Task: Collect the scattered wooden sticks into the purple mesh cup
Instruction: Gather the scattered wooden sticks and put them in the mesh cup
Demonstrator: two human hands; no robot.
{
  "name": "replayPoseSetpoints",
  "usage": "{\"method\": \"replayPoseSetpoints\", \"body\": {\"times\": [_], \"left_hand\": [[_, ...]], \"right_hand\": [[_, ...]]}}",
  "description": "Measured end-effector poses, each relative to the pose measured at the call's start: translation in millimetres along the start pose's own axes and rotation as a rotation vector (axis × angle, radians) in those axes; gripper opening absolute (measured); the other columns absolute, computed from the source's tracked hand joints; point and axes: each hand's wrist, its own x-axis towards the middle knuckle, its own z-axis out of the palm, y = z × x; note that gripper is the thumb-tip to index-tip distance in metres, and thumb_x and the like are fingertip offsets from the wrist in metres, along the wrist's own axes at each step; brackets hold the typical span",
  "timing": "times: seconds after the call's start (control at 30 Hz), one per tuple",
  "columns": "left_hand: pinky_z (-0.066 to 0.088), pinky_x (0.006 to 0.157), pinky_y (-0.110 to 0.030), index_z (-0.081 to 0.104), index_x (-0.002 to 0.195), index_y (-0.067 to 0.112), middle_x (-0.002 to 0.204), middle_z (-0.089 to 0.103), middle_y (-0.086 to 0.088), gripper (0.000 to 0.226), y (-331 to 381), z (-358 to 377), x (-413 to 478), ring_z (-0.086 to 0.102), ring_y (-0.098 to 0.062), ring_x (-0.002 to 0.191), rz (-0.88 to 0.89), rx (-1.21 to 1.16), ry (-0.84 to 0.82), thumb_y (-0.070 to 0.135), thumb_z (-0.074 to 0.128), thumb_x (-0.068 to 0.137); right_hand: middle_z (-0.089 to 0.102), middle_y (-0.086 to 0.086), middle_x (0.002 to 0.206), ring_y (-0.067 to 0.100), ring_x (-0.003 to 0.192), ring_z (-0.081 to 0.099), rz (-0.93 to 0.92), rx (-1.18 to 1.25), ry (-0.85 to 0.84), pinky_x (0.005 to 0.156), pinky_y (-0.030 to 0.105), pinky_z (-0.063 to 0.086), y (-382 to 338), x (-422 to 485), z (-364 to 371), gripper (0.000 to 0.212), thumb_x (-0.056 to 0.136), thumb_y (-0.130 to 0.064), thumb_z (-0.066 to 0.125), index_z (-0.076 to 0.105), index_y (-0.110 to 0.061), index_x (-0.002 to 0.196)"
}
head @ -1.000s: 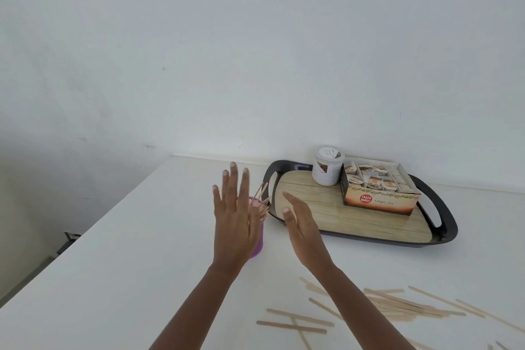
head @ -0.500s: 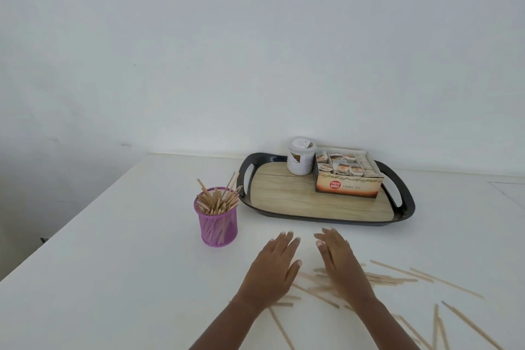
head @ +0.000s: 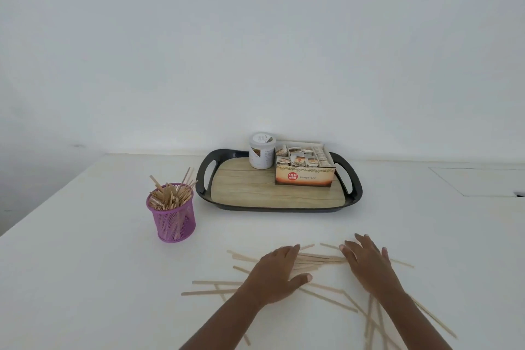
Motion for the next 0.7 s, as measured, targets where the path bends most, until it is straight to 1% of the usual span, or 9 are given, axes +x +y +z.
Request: {"method": "replayPoseSetpoints", "body": {"times": [0.07, 0.13, 0.27, 0.37, 0.47, 0.53, 0.57, 0.63, 0.7], "left_hand": [[0.024, 0.114, -0.032, 0.022, 0.144, 0.012, 0.151, 0.029, -0.005, 0.064, 5.9, 2.3, 3.5, 0.028, -0.018, 0.139, 0.027, 0.032, -0.022, 0.045, 0.042, 0.094], [0.027, 0.112, -0.033, 0.026, 0.142, 0.011, 0.149, 0.031, -0.006, 0.063, 9.8, 4.3, 6.3, 0.03, -0.019, 0.136, 0.043, 0.065, -0.043, 0.044, 0.046, 0.092], [0.036, 0.105, -0.032, 0.028, 0.141, 0.014, 0.142, 0.036, -0.004, 0.061, 11.9, 6.6, 10.3, 0.038, -0.021, 0.128, 0.031, 0.094, -0.05, 0.036, 0.053, 0.09], [0.038, 0.101, -0.032, 0.029, 0.14, 0.014, 0.139, 0.037, -0.004, 0.057, 13.5, 6.9, 13.1, 0.041, -0.021, 0.125, 0.006, 0.109, -0.026, 0.031, 0.052, 0.091], [0.04, 0.097, -0.032, 0.033, 0.137, 0.014, 0.135, 0.04, -0.004, 0.049, 15.7, 7.4, 14.0, 0.043, -0.021, 0.12, -0.016, 0.128, 0.003, 0.027, 0.049, 0.093], [0.042, 0.094, -0.032, 0.037, 0.133, 0.013, 0.132, 0.041, -0.004, 0.043, 16.8, 8.0, 13.8, 0.044, -0.02, 0.118, -0.027, 0.142, 0.021, 0.026, 0.048, 0.094], [0.043, 0.093, -0.032, 0.039, 0.131, 0.012, 0.13, 0.042, -0.004, 0.04, 17.3, 8.4, 13.8, 0.044, -0.02, 0.117, -0.029, 0.148, 0.028, 0.026, 0.047, 0.094], [0.044, 0.091, -0.031, 0.043, 0.126, 0.011, 0.128, 0.043, -0.004, 0.036, 18.1, 9.5, 14.4, 0.045, -0.019, 0.115, -0.03, 0.148, 0.04, 0.028, 0.046, 0.095], [0.044, 0.09, -0.03, 0.045, 0.124, 0.011, 0.126, 0.043, -0.004, 0.035, 18.3, 10.4, 14.6, 0.045, -0.018, 0.114, -0.029, 0.132, 0.044, 0.031, 0.045, 0.095]], "right_hand": [[0.029, 0.001, 0.15, 0.015, 0.143, 0.016, 0.009, 0.016, -0.024, 0.116, 0.044, 0.01, 8.7, -6.6, -4.7, 0.038, 0.099, -0.037, 0.029, 0.044, -0.024, 0.131], [0.029, 0.001, 0.15, 0.014, 0.141, 0.023, 0.016, 0.002, -0.037, 0.117, 0.041, 0.011, 17.1, -14.7, -9.0, 0.04, 0.098, -0.038, 0.029, 0.04, -0.024, 0.134], [0.028, 0.0, 0.151, 0.015, 0.139, 0.029, 0.01, -0.062, -0.073, 0.116, 0.035, 0.017, 30.1, -31.9, -15.9, 0.046, 0.097, -0.042, 0.03, 0.035, -0.023, 0.139], [0.03, 0.0, 0.15, 0.016, 0.138, 0.031, -0.008, -0.044, -0.082, 0.113, 0.031, 0.023, 35.8, -42.7, -22.7, 0.049, 0.096, -0.044, 0.032, 0.035, -0.02, 0.138], [0.027, 0.001, 0.151, 0.016, 0.139, 0.029, 0.014, -0.07, -0.098, 0.113, 0.031, 0.024, 44.3, -51.5, -31.0, 0.056, 0.095, -0.049, 0.032, 0.028, -0.018, 0.141], [0.027, 0.001, 0.15, 0.017, 0.138, 0.029, 0.051, -0.109, -0.089, 0.11, 0.03, 0.029, 51.1, -57.1, -36.7, 0.063, 0.092, -0.054, 0.034, 0.024, -0.017, 0.142], [0.029, 0.002, 0.147, 0.019, 0.136, 0.03, 0.08, -0.116, -0.079, 0.106, 0.03, 0.034, 53.9, -60.1, -39.3, 0.067, 0.089, -0.058, 0.037, 0.024, -0.017, 0.141], [0.035, 0.005, 0.138, 0.021, 0.13, 0.034, 0.149, -0.105, -0.058, 0.097, 0.03, 0.043, 57.2, -66.9, -43.0, 0.076, 0.082, -0.064, 0.044, 0.03, -0.014, 0.136], [0.039, 0.007, 0.127, 0.023, 0.123, 0.038, 0.202, -0.099, -0.076, 0.092, 0.029, 0.045, 56.8, -73.9, -43.6, 0.078, 0.074, -0.069, 0.052, 0.039, -0.012, 0.126]]}}
